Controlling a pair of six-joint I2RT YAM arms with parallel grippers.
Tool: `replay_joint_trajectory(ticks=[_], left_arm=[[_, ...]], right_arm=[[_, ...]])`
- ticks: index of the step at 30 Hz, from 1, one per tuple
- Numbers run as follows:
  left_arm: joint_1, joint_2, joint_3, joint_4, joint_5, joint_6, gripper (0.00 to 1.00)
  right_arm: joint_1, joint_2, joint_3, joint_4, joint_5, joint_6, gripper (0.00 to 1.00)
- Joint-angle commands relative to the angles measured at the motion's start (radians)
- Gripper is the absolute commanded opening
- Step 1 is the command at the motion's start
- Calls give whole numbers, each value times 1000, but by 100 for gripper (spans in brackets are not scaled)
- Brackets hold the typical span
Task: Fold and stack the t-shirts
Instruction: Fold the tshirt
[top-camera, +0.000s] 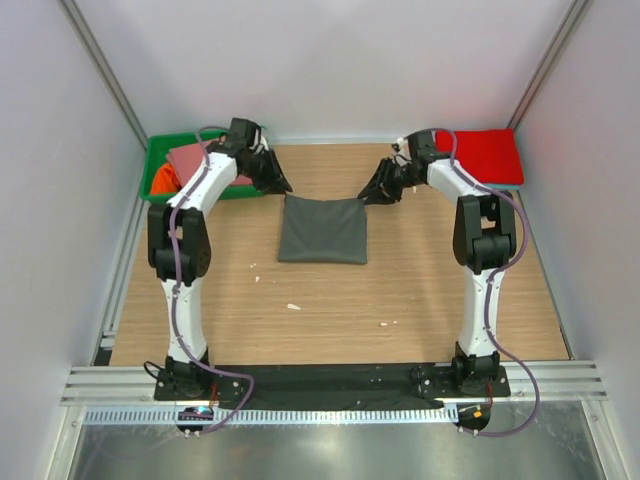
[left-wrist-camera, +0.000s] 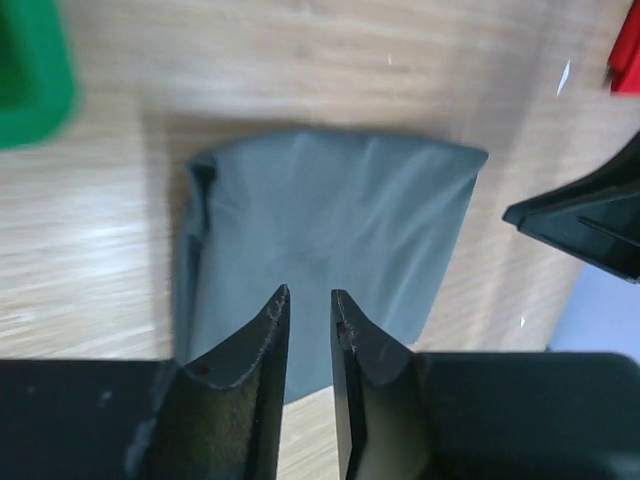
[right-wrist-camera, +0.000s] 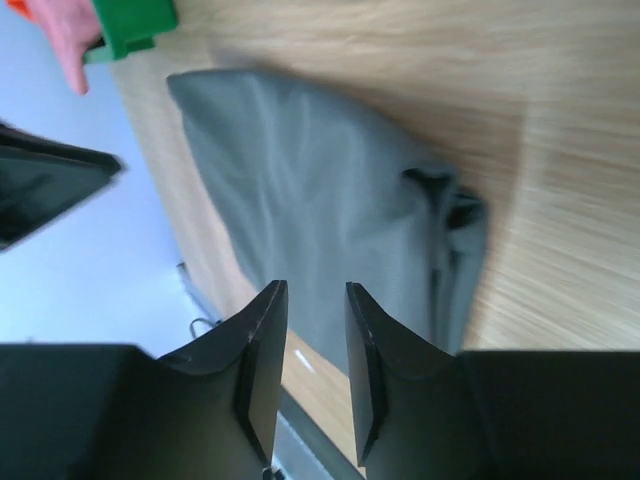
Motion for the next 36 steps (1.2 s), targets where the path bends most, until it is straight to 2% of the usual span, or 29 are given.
replay_joint_trajectory(ticks=[1, 7, 14, 19, 23, 28, 31, 36], left_arm=[[-40, -13, -88, 95, 141, -15, 23], [-48, 11, -206, 241, 117, -12, 20], [-8, 65, -213, 333, 164, 8, 21], [6, 85, -193, 270, 177, 63, 25], [10, 77, -191, 200, 174, 112, 26], [10, -38, -249, 167, 143, 128, 26], [9, -102, -271, 147, 126, 120, 28], [9, -211, -291, 89, 105, 138, 28]], right_arm=[[37, -49, -78, 243, -128, 140, 34], [46, 51, -144, 533, -185, 294, 20], [2, 112, -181, 548, -162, 225, 20], [-21, 97, -224, 471, -133, 155, 21], [-26, 71, -212, 362, -88, 63, 26], [-26, -33, -129, 186, 27, -21, 46], [-24, -94, -89, 57, 132, -60, 51], [-24, -176, -145, 18, 190, -92, 66]])
